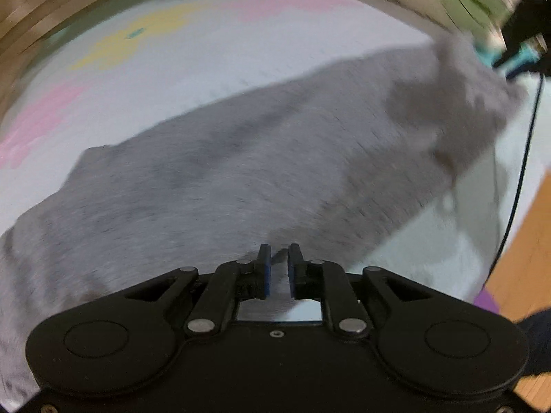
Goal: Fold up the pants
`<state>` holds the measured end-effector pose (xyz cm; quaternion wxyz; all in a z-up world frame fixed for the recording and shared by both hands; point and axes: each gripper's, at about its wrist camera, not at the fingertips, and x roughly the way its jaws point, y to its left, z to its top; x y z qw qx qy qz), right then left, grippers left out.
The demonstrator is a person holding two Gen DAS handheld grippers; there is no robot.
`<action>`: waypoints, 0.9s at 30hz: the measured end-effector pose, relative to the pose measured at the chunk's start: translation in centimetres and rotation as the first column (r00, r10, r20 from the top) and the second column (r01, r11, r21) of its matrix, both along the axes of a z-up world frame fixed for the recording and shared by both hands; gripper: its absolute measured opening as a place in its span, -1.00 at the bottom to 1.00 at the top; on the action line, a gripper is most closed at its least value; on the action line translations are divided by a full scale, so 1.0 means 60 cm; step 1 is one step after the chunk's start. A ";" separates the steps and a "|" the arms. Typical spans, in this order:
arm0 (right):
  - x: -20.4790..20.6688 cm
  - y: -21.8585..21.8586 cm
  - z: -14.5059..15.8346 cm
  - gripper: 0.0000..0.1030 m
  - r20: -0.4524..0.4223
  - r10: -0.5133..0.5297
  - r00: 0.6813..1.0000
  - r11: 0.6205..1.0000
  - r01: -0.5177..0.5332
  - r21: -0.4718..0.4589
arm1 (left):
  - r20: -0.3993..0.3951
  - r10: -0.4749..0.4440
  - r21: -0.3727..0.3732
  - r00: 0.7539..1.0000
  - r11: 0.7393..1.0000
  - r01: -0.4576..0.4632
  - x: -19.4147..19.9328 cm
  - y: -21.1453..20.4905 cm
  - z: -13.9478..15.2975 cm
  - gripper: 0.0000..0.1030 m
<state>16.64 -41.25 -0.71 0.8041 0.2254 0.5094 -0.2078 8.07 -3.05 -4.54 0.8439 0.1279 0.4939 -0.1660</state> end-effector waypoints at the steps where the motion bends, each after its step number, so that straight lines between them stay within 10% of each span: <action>1: -0.002 -0.011 -0.004 -0.49 -0.005 -0.016 1.000 1.000 0.016 -0.001 | -0.001 -0.018 0.014 1.000 1.000 0.018 0.000 -0.005 -0.008 -0.61; 15: 0.041 -0.047 -0.046 -0.36 0.068 -0.033 0.997 0.998 0.028 0.064 | 0.049 0.041 0.041 0.998 0.998 -0.043 0.037 -0.005 -0.026 -0.17; 27: 0.142 0.077 -0.028 -0.37 0.170 0.210 0.963 0.977 -0.214 0.006 | -0.030 0.115 -0.034 0.993 0.993 -0.116 0.054 0.016 -0.024 -0.08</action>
